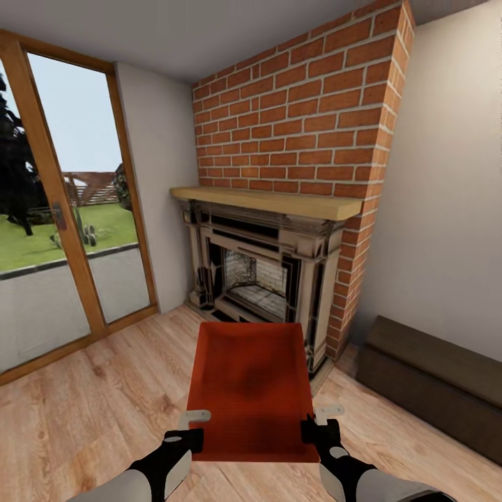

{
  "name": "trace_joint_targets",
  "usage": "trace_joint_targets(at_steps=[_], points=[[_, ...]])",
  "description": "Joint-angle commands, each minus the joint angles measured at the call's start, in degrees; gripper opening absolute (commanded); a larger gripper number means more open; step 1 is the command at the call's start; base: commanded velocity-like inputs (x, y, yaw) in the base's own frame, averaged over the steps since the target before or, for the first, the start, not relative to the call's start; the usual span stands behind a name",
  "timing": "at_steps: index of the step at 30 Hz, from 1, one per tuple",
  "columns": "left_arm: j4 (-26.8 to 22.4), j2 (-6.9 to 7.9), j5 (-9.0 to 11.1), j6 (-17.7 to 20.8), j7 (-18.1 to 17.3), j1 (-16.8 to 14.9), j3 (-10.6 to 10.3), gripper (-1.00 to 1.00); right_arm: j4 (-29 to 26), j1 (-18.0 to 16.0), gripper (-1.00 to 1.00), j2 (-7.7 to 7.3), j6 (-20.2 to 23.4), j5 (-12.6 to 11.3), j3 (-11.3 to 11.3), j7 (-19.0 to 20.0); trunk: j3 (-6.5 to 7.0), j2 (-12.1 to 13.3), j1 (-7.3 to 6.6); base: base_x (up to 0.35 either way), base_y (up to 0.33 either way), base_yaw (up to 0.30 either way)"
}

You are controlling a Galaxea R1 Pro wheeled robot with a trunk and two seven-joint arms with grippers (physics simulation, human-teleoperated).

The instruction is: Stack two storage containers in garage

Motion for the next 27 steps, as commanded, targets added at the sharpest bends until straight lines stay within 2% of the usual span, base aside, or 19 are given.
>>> trace_joint_targets(at_steps=[1,27], points=[[-0.02,0.02,0.44,0.32,0.69,0.00,-0.16,-1.00,0.00,-0.11,-1.00,0.02,-0.39,-1.16,-1.49,-0.14,-0.01,-0.09,0.02,0.000,0.000,0.000],[-0.02,0.02,0.42,0.32,0.69,0.00,-0.16,-1.00,0.00,-0.13,-1.00,0.02,-0.39,-1.17,-1.49,-0.13,2.38,-0.09,0.02,0.000,0.000,0.000]])
